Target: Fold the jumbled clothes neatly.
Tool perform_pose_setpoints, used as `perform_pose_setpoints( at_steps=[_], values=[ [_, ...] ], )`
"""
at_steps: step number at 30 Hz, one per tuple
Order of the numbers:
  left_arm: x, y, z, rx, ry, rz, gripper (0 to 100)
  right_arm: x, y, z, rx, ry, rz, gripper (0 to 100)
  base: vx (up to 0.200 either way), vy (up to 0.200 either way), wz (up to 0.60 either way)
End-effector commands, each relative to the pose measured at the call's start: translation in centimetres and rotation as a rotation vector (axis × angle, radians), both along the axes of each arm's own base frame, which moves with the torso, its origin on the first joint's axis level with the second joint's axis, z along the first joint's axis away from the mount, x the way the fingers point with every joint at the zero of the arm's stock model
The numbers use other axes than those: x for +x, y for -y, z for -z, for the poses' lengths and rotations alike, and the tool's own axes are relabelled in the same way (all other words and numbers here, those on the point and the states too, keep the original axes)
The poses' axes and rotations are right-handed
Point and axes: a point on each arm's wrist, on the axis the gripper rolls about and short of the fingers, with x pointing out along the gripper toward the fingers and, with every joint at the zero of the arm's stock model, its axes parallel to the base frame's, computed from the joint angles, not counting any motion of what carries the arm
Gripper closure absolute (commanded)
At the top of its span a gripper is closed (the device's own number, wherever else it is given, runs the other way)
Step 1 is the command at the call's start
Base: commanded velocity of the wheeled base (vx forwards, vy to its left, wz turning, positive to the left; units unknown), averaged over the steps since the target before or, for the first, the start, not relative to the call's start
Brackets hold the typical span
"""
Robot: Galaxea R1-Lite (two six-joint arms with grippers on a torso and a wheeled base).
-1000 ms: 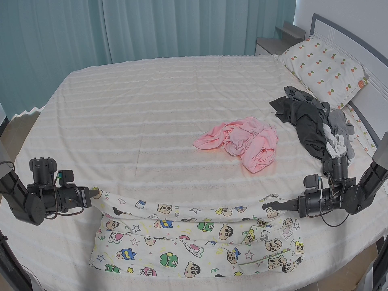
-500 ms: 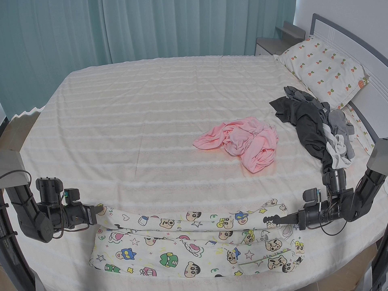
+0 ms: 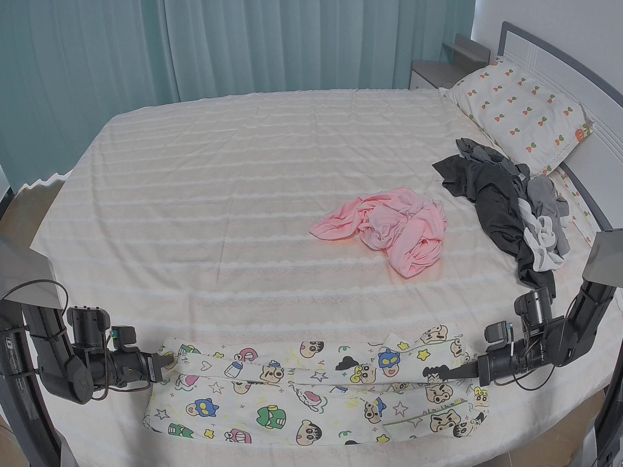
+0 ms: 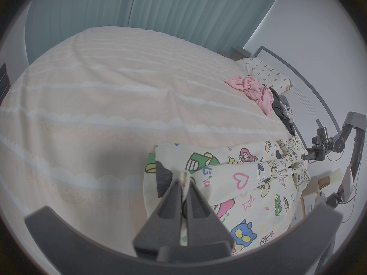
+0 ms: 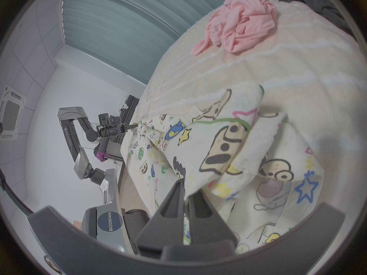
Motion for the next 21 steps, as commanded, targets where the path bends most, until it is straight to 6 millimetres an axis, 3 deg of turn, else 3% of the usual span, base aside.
perform_pose_setpoints(
  at_steps=[1, 21],
  values=[
    [-0.2, 0.0, 0.4, -0.004, -0.021, -0.001, 100, -0.5, 0.0, 0.5, -0.002, -0.031, 0.000, 100, 0.000, 0.000, 0.00],
    [-0.7, 0.1, 0.6, -0.026, -0.039, 0.015, 100, -1.2, 0.9, 1.6, -0.036, -0.082, 0.041, 100, 0.000, 0.000, 0.00]
  ],
)
